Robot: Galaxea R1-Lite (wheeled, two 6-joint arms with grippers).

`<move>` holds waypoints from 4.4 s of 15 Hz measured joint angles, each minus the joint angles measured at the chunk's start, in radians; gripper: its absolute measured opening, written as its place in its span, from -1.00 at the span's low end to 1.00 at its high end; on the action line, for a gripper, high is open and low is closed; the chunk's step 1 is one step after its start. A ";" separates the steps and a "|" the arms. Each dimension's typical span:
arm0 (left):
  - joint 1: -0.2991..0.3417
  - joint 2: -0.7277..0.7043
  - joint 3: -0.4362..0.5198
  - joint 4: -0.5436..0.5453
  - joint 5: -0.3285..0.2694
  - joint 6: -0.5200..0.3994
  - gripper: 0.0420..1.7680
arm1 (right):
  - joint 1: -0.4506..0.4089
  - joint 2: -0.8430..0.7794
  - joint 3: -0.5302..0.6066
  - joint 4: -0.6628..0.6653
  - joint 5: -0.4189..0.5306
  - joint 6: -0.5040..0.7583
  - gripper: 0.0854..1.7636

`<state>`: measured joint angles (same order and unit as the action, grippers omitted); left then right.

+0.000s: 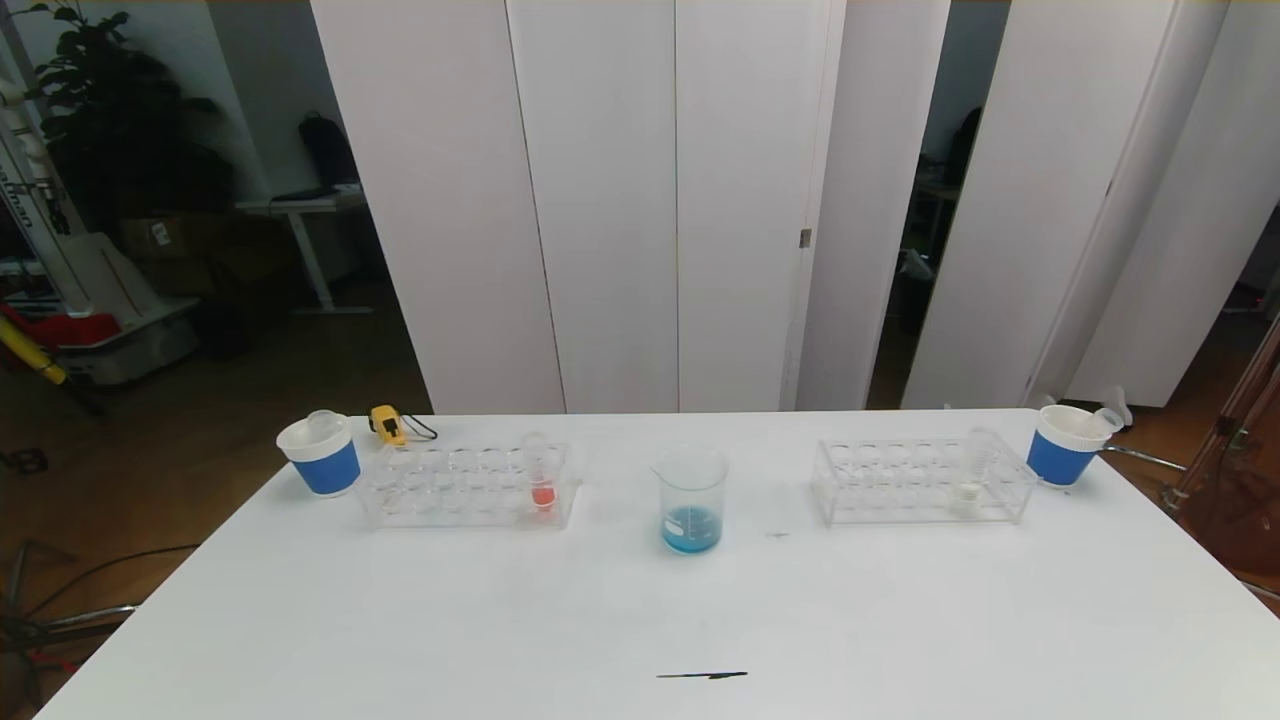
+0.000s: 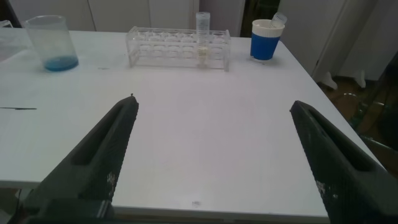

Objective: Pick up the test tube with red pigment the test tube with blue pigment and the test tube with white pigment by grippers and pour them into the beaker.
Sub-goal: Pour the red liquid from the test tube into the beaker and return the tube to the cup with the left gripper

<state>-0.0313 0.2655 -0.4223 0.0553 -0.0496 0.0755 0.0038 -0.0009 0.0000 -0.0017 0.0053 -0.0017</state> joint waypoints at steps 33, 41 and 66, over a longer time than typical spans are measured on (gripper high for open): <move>-0.313 1.429 0.064 -1.109 0.006 -0.203 0.98 | 0.000 0.000 0.000 0.000 0.000 0.000 0.98; -0.311 1.639 -0.005 -1.284 0.099 -0.249 0.98 | 0.000 0.000 0.000 0.000 0.000 0.000 0.98; -0.329 2.011 -0.294 -1.503 0.356 -0.206 0.98 | 0.000 0.000 0.000 0.000 0.000 0.000 0.98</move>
<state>-0.3598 2.2770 -0.7166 -1.4474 0.3060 -0.1309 0.0043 -0.0009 0.0000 -0.0017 0.0053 -0.0013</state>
